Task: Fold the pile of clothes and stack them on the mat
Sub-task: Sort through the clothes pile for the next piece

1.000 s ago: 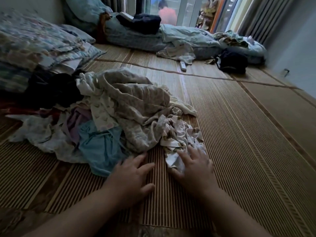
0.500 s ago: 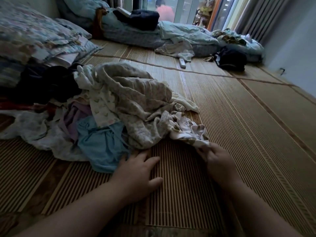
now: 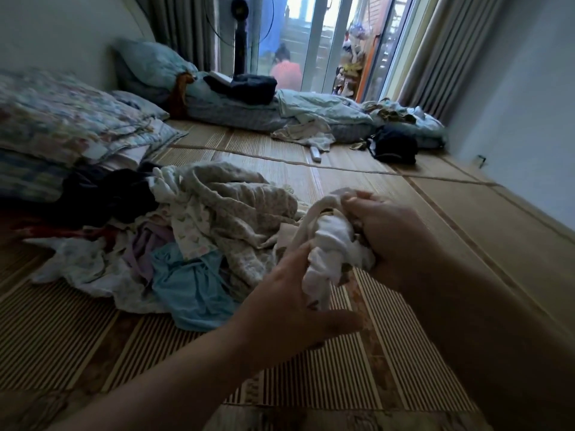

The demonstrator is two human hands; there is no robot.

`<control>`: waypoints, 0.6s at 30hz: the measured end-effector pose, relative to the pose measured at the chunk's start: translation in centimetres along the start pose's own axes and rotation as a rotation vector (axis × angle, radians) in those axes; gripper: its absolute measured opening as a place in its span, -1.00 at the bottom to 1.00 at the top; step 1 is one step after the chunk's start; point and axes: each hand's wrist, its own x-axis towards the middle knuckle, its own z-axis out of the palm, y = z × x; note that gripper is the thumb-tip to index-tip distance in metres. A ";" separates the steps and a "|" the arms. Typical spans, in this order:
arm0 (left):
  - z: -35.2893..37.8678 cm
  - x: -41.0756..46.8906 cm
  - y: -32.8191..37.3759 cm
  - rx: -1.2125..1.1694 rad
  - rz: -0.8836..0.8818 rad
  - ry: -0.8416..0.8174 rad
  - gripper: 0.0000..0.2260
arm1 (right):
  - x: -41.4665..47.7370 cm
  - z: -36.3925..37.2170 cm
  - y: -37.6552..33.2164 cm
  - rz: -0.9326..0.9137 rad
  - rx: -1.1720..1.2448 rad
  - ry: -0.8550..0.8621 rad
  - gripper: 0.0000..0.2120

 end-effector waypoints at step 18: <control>-3.4 -1.0 3.2 -0.989 -0.699 0.021 -0.44 | -5.0 1.7 5.8 -0.138 -0.411 -0.168 -0.10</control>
